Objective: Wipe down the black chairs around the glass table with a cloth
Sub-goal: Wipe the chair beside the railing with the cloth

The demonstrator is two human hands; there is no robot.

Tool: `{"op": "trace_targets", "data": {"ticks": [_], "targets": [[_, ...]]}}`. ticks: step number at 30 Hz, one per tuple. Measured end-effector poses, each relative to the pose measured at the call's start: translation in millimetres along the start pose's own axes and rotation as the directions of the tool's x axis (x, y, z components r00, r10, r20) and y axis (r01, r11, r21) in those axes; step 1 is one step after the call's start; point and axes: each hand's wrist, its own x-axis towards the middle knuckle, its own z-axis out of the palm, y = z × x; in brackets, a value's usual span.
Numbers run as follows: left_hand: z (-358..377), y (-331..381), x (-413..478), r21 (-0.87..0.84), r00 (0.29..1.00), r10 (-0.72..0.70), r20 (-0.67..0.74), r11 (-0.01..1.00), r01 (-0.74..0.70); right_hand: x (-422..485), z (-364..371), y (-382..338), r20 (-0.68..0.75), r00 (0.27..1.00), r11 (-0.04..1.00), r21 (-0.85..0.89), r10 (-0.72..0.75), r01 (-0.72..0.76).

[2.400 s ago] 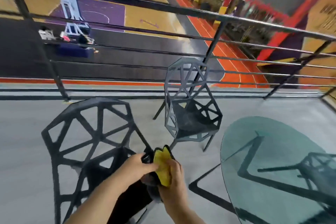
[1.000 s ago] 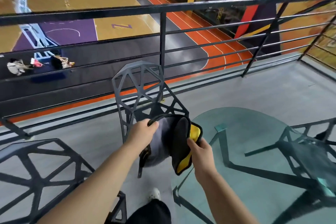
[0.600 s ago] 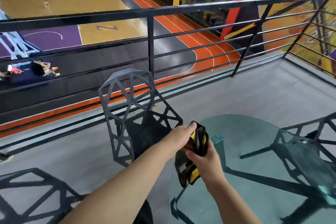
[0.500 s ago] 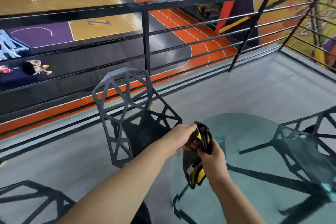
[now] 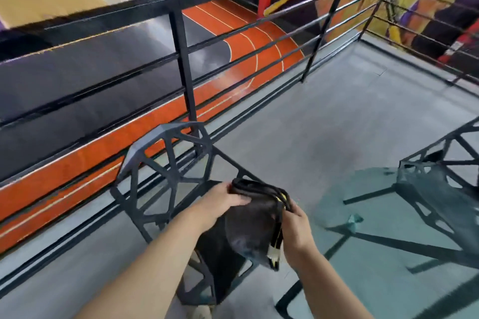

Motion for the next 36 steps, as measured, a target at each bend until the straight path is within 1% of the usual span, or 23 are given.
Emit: {"op": "trace_targets", "data": {"ticks": [2, 4, 6, 9, 11, 14, 18, 22, 24, 25, 27, 29, 30, 31, 33, 34, 35, 36], "targets": [[-17, 4, 12, 0.017, 0.997, 0.009, -0.079, 1.000, -0.008, 7, 18, 1, -0.030, 1.000, 1.000, 0.009, -0.008, 0.008], [-30, 7, 24, -0.003, 0.987, 0.002, -0.158, 1.000, -0.002, 12, 31, 4, 0.013, 1.000, 1.000, -0.013, 0.006, -0.006], [-40, 9, 33, -0.014, 0.983, 0.008, -0.182, 1.000, -0.011, 22, 40, 7, 0.058, 0.996, 0.997, -0.057, 0.064, -0.060], [-54, 14, 45, 0.028, 0.979, 0.017, -0.205, 1.000, -0.011, 40, 60, 3, 0.037, 0.993, 0.989, -0.102, 0.115, -0.111], [-68, 17, 53, 0.063, 0.971, 0.016, -0.240, 0.998, 0.000, 52, 76, -1, 0.043, 0.991, 0.988, -0.097, 0.127, -0.122], [-97, 19, 63, 0.110, 0.943, 0.004, -0.334, 0.993, 0.035, 74, 101, -6, 0.094, 0.985, 0.985, -0.110, 0.145, -0.134], [-135, 19, 72, 0.151, 0.895, 0.007, -0.446, 0.986, 0.067, 100, 130, -7, 0.112, 0.975, 0.969, -0.176, 0.194, -0.173], [-185, 16, 85, 0.077, 0.824, -0.049, -0.564, 0.991, 0.112, 117, 153, -6, 0.085, 0.968, 0.958, -0.187, 0.235, -0.217], [-213, 16, 92, 0.082, 0.794, -0.045, -0.606, 0.989, 0.119, 124, 166, -4, 0.053, 0.966, 0.957, -0.157, 0.253, -0.242], [-228, 17, 96, 0.106, 0.775, -0.032, -0.632, 0.986, 0.127, 128, 175, -3, 0.032, 0.965, 0.957, -0.143, 0.259, -0.252], [-258, 17, 106, 0.179, 0.713, 0.016, -0.701, 0.971, 0.155, 135, 195, -2, -0.018, 0.968, 0.959, -0.132, 0.249, -0.249], [-289, 18, 116, 0.285, 0.632, 0.070, -0.772, 0.927, 0.244, 142, 220, 1, -0.073, 0.970, 0.964, -0.117, 0.230, -0.238], [-303, 19, 122, 0.307, 0.613, 0.067, -0.788, 0.905, 0.295, 145, 233, 3, -0.100, 0.969, 0.966, -0.104, 0.226, -0.236], [-317, 18, 130, 0.315, 0.634, 0.043, -0.772, 0.893, 0.323, 148, 247, 7, -0.130, 0.965, 0.966, -0.088, 0.230, -0.242], [-337, 17, 145, 0.323, 0.757, -0.028, -0.653, 0.894, 0.312, 153, 274, 16, -0.211, 0.947, 0.965, -0.050, 0.242, -0.258], [-344, 16, 151, 0.339, 0.808, -0.053, -0.587, 0.890, 0.305, 155, 287, 20, -0.251, 0.936, 0.965, -0.031, 0.245, -0.261], [-351, 14, 155, 0.383, 0.838, -0.047, -0.544, 0.874, 0.298, 156, 299, 23, -0.286, 0.925, 0.964, -0.008, 0.251, -0.265], [-355, 12, 159, 0.447, 0.858, -0.008, -0.513, 0.851, 0.275, 157, 309, 26, -0.315, 0.913, 0.963, 0.012, 0.258, -0.268]]}}
